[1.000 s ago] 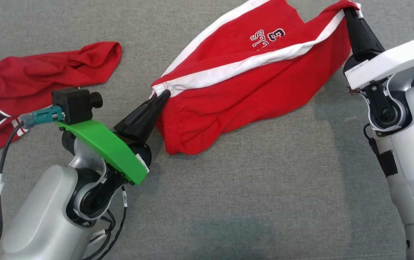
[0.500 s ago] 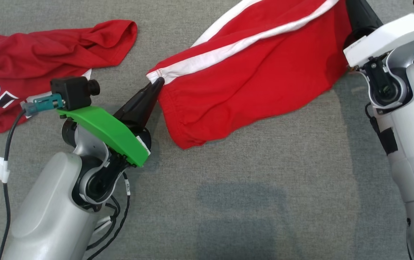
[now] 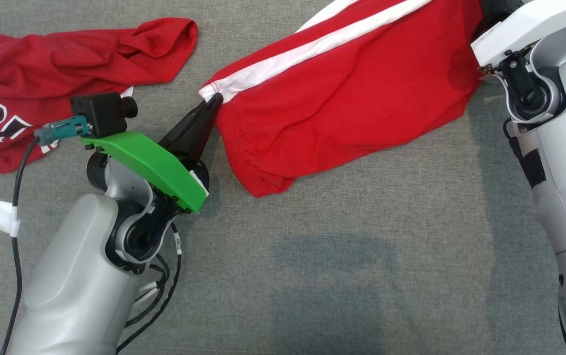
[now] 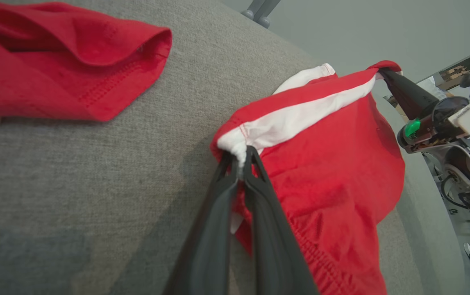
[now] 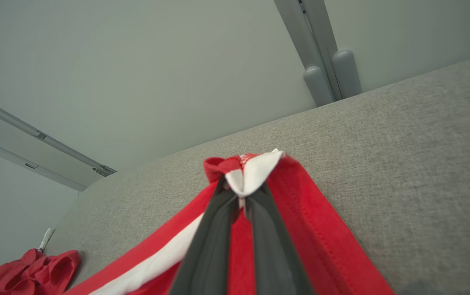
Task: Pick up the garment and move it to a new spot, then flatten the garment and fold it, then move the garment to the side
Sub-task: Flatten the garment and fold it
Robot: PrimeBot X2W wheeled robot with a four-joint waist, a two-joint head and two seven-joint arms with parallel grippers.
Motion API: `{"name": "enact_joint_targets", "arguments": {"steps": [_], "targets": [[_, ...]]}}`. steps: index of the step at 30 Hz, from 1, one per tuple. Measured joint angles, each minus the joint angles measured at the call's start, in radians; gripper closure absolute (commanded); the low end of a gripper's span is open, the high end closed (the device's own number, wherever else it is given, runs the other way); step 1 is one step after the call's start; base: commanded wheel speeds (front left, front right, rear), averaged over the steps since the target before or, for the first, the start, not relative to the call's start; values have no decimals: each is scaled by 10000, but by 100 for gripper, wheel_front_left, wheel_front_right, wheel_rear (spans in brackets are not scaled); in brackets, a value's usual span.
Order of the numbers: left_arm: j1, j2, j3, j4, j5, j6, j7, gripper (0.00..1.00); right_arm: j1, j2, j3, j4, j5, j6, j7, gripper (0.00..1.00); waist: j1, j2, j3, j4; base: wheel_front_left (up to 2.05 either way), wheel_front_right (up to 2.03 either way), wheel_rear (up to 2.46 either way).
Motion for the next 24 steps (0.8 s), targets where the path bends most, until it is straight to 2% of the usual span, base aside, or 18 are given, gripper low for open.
{"name": "enact_joint_targets", "arguments": {"steps": [2,4,5,6,7,8,9,10,11,12,24], "targets": [[-39,-25,-52,98,0,0,0,100,-42,0,56,150,-36,0,36,87,0,0,11,18,0,0,0],[-52,-36,-113,209,0,0,0,100,-87,25,104,284,-44,0,38,78,0,0,25,33,0,0,0],[-54,-40,-140,245,2,0,0,100,-124,35,119,347,-63,0,38,61,0,0,31,41,0,0,0],[-58,-58,-148,280,2,0,0,87,-188,42,128,416,-92,-2,38,15,0,0,36,50,0,0,0],[-71,-77,-150,322,6,0,0,82,-249,40,127,454,-142,-4,29,0,0,0,40,58,0,0,0],[-92,-88,-153,366,8,0,0,80,-314,38,119,499,-173,-4,0,0,0,0,44,67,0,0,0],[-115,-107,-144,410,8,0,-12,71,-394,40,109,554,-171,-4,-19,0,0,0,47,78,0,0,0],[-154,-144,-119,468,8,0,-59,55,-452,46,94,600,-169,-6,-33,0,0,0,49,89,0,0,0],[-211,-180,-107,510,19,0,-105,16,-487,59,65,640,-167,-59,-102,0,0,0,50,99,0,0,0],[-278,-205,-98,527,46,0,-167,0,-517,71,40,702,-167,-88,-144,0,0,0,49,109,0,0,0],[-500,-330,127,769,234,56,-487,0,-626,167,-374,980,-115,-71,-1227,0,0,0,18,75,0,0,0]]}}
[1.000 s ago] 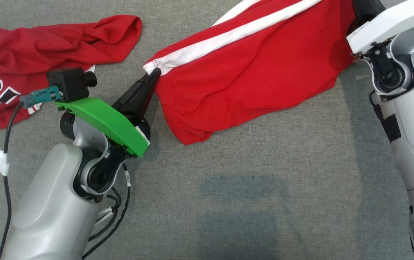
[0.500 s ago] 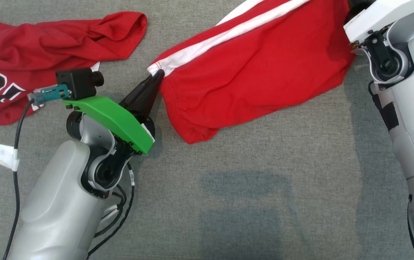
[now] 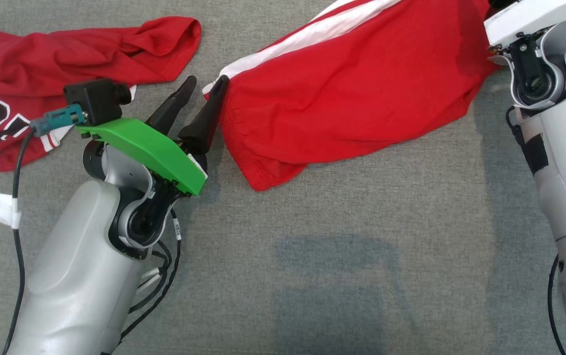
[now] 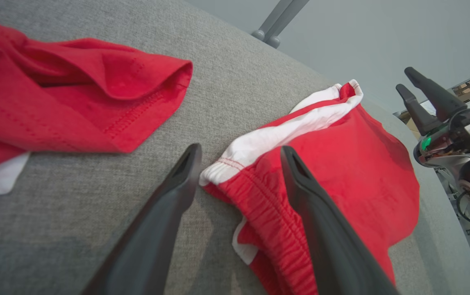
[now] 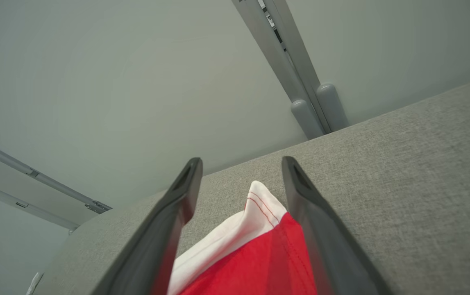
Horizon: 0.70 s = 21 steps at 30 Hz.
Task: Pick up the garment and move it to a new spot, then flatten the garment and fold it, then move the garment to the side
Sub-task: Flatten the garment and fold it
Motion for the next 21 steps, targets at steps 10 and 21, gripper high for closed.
{"name": "enact_joint_targets", "arguments": {"steps": [10,21], "targets": [[2,280,-125,-380,947,10,-834,0,259,-828,872,554,-637,186,182,0,0,0,-63,-135,0,0,0],[652,610,-594,-665,2104,4,-1871,0,1085,-1074,1172,1135,-199,276,1003,0,0,0,-500,2,0,0,0]]}}
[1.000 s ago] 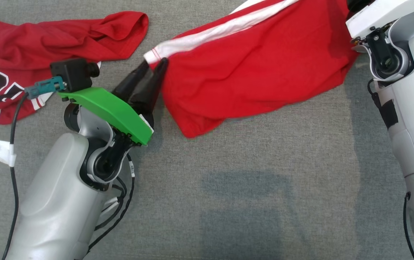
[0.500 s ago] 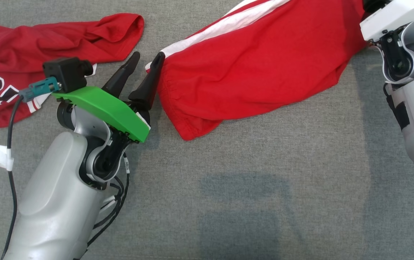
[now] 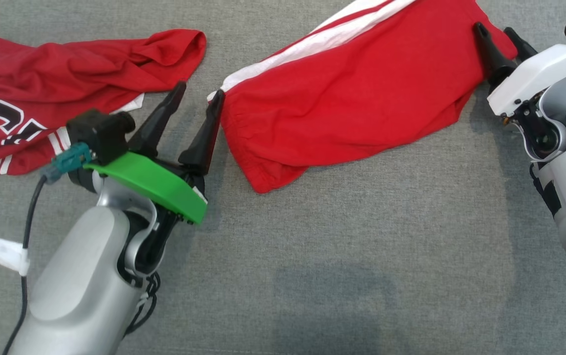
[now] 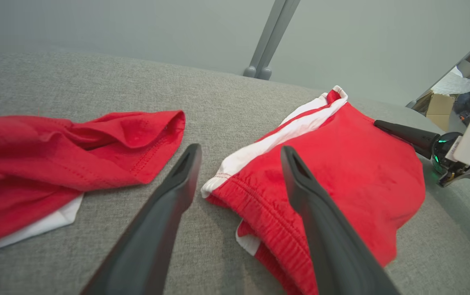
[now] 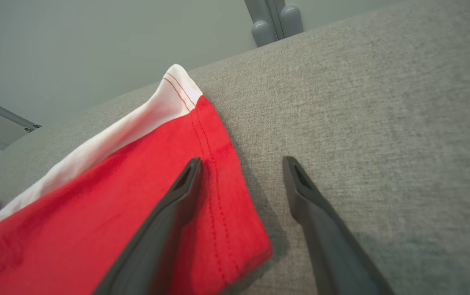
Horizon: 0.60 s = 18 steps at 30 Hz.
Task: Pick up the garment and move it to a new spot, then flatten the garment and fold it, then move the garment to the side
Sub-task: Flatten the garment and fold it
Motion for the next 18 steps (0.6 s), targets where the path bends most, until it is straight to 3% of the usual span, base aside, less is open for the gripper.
{"name": "enact_joint_targets", "arguments": {"steps": [13,14,15,16,18], "targets": [[707,-276,-322,0,46,6,-416,0,183,71,754,-136,853,0,1331,0,0,0,-447,481,0,0,0],[756,-274,-328,0,52,6,-483,0,201,105,809,-138,878,2,1421,52,0,0,-495,508,0,0,0],[822,-263,-337,4,67,6,-506,0,227,119,851,-138,941,0,1509,71,0,0,-541,532,0,0,0],[887,-253,-347,23,117,6,-531,0,267,127,865,-136,1016,2,1592,100,0,0,-589,553,0,0,0],[979,-244,-347,58,136,6,-642,0,408,128,907,-136,1129,2,1699,100,0,0,-683,588,0,0,0]]}}
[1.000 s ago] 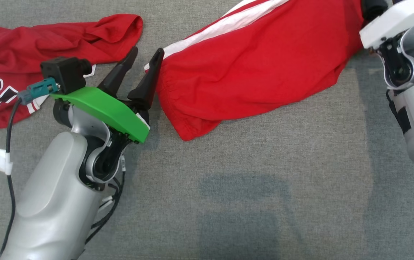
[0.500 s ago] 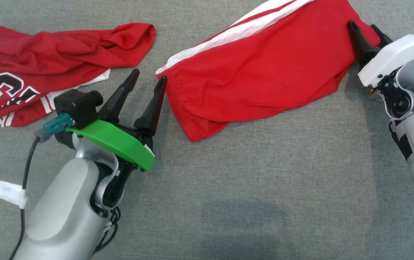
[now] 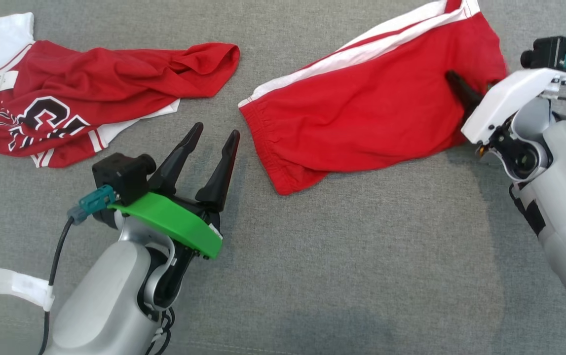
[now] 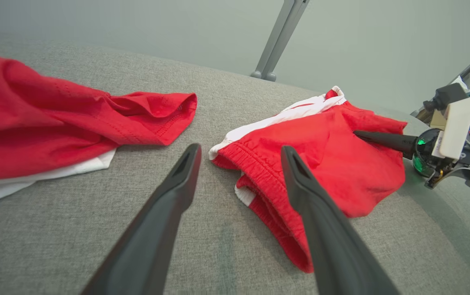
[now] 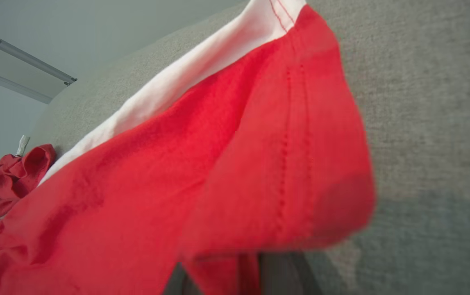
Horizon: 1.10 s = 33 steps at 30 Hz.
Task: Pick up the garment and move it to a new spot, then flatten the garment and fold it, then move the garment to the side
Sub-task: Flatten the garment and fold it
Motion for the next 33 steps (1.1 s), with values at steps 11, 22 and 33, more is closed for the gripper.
{"name": "enact_joint_targets", "arguments": {"steps": [11,22,33], "targets": [[874,113,130,433,-35,46,-447,0,869,-15,-447,50,832,0,-69,100,0,0,-675,-122,0,0,0],[1859,247,213,848,-316,48,-566,0,2199,288,-872,-84,1893,0,-226,100,0,0,-1700,-703,0,0,0],[2691,548,293,711,-474,176,-579,0,3633,410,-1016,-305,2449,0,-349,100,0,0,-2610,-1712,0,0,0]]}}
